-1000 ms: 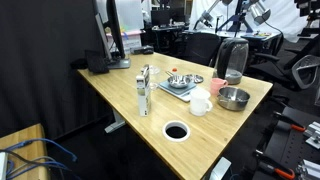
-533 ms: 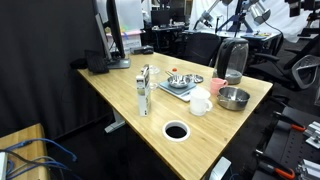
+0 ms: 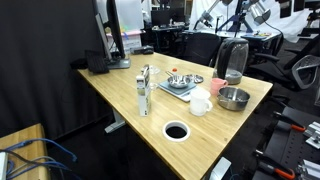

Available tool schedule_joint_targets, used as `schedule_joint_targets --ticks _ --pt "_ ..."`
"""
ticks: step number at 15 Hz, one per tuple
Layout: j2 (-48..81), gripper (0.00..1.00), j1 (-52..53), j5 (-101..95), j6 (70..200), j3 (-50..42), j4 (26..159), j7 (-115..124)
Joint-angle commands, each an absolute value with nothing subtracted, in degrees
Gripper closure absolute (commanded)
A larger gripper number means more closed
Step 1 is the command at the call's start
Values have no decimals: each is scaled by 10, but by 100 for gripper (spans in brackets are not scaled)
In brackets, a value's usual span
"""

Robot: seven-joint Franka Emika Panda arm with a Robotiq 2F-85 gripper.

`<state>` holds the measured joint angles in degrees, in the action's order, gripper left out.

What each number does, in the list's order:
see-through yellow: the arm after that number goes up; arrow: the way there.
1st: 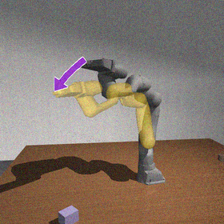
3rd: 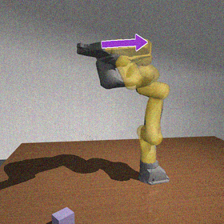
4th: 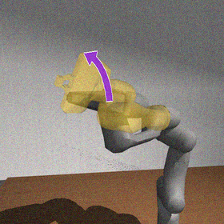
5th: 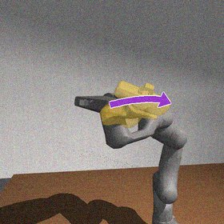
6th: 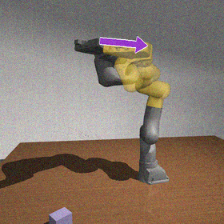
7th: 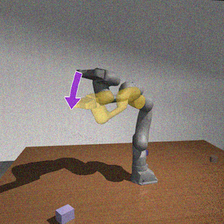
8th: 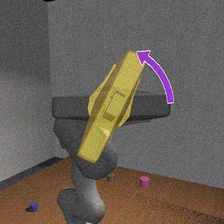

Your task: Remove the lid from the glass object and put it on the table

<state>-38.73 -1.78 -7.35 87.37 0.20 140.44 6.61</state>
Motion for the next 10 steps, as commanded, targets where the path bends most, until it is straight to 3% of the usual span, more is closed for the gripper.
schedule_joint_targets --ticks 1,5,10 --pt "-387 0 -19 -73 873 4 1404 65" --pt "-371 0 -14 -60 878 7 1388 69" --pt "-274 0 19 -38 980 33 1313 56"
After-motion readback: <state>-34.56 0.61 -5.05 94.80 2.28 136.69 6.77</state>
